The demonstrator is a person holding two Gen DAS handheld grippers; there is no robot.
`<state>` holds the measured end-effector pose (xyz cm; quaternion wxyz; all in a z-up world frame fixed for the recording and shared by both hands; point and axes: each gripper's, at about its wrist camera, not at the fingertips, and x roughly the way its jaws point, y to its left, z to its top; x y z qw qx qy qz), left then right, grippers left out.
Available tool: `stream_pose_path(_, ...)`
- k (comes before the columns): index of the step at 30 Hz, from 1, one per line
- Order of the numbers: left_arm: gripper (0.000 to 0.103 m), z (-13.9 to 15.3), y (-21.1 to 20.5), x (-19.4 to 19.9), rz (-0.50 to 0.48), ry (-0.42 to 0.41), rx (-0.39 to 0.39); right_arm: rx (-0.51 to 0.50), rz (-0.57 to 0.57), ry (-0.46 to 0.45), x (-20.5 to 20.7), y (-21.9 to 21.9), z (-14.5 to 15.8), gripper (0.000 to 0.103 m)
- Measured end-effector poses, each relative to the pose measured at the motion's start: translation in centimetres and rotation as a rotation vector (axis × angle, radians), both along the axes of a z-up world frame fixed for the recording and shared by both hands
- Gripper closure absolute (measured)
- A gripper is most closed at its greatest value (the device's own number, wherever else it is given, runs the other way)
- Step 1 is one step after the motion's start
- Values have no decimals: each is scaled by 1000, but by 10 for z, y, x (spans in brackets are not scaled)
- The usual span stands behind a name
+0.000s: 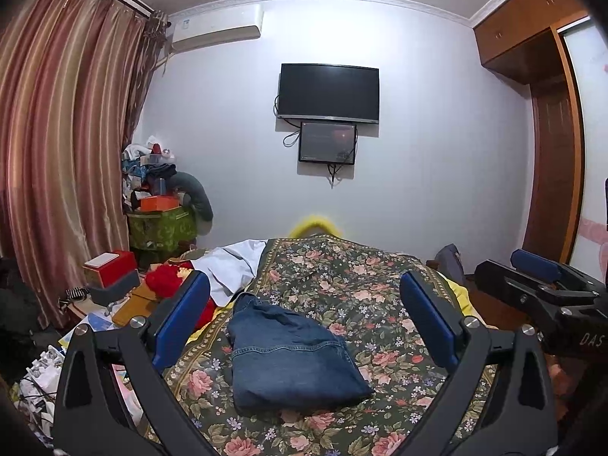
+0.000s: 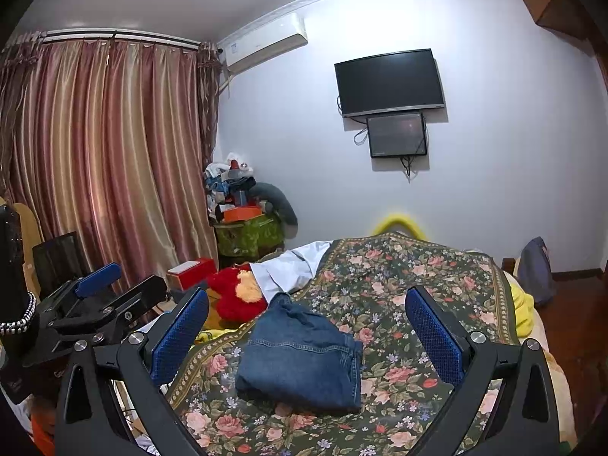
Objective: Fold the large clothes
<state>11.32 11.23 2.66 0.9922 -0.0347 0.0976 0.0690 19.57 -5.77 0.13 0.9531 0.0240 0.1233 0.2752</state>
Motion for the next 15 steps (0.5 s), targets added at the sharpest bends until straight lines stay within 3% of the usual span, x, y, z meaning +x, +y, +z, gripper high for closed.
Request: stream_pose_path(15,2,2,-5,-1,-7,1,2,8,-5,6,-1,0,2,0)
